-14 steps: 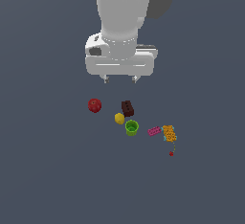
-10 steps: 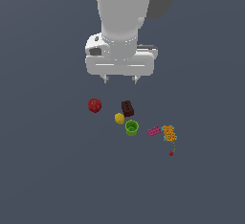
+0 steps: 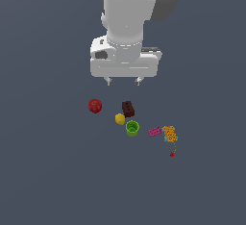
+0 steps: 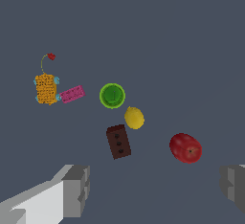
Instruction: Pick up a designated object from a clutter of objects.
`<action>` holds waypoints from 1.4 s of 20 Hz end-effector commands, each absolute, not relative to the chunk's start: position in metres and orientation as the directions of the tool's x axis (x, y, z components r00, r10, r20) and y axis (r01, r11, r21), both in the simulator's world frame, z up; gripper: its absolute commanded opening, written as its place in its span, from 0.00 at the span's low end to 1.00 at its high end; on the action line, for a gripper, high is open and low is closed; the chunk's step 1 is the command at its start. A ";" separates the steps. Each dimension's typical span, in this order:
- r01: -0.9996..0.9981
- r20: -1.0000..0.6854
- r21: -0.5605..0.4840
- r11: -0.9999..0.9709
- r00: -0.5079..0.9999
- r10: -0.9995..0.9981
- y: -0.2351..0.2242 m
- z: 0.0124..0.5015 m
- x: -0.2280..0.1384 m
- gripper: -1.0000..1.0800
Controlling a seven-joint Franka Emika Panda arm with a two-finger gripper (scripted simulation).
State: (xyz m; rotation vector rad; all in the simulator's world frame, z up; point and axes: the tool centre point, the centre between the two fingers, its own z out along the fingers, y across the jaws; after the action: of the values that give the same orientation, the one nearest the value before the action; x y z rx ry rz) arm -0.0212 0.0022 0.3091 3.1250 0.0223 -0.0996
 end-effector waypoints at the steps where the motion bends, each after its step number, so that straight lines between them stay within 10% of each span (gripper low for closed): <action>1: 0.014 -0.063 0.015 -1.000 0.998 0.013 0.002 0.309 -0.021 0.96; 28: 0.061 -0.020 0.034 -0.998 0.998 0.061 0.142 0.168 0.062 0.96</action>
State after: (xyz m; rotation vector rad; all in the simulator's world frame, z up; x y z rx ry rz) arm 0.0580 0.1276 0.1824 3.1035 0.0891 -0.0357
